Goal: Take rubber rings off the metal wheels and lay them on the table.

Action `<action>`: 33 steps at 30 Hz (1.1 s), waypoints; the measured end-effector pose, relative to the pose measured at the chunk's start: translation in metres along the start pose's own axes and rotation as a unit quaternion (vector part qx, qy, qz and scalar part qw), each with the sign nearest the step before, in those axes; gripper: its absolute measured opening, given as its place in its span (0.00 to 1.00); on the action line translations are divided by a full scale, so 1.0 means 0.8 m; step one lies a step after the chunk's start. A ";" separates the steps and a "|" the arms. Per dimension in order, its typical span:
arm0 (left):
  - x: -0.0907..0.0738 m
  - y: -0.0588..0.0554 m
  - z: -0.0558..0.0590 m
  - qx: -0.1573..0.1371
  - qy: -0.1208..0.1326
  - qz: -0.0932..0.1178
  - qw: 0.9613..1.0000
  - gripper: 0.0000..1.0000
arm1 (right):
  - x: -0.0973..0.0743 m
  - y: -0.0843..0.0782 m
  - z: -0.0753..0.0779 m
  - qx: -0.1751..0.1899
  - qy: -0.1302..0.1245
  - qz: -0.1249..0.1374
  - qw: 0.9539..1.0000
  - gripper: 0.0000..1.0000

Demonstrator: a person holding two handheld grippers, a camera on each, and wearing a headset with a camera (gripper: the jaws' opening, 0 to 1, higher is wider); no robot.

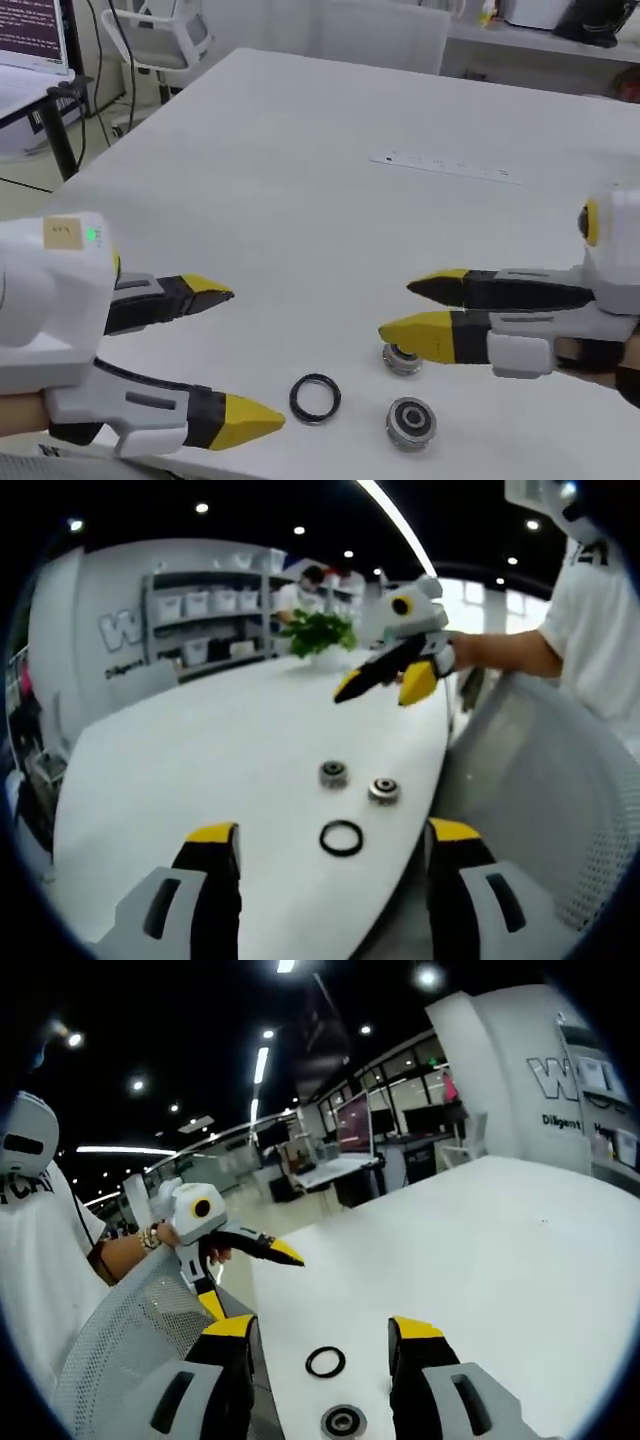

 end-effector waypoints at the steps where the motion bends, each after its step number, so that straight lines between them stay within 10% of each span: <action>1: 0.000 0.000 0.000 0.000 0.001 -0.001 1.000 0.77 | -0.006 0.000 -0.001 -0.003 -0.004 -0.001 1.000 0.57; 17: -0.010 0.004 -0.006 -0.032 0.021 0.022 0.999 0.87 | -0.084 -0.028 -0.007 -0.024 -0.071 0.033 0.997 0.81; 33: -0.012 -0.006 -0.007 -0.042 0.031 0.001 0.999 0.90 | -0.126 -0.100 -0.001 0.061 -0.159 0.017 0.985 0.96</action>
Point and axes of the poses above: the centre of the closed fingertips' face, and the gripper's own axes: x roughly forward along the fingers, z roughly to its right, y roughly out of its top, the point moved 7 cm from there along -x, roughly backward along the fingers, and after that the axes turned 1 degree about -z, right-handed, at the moved point
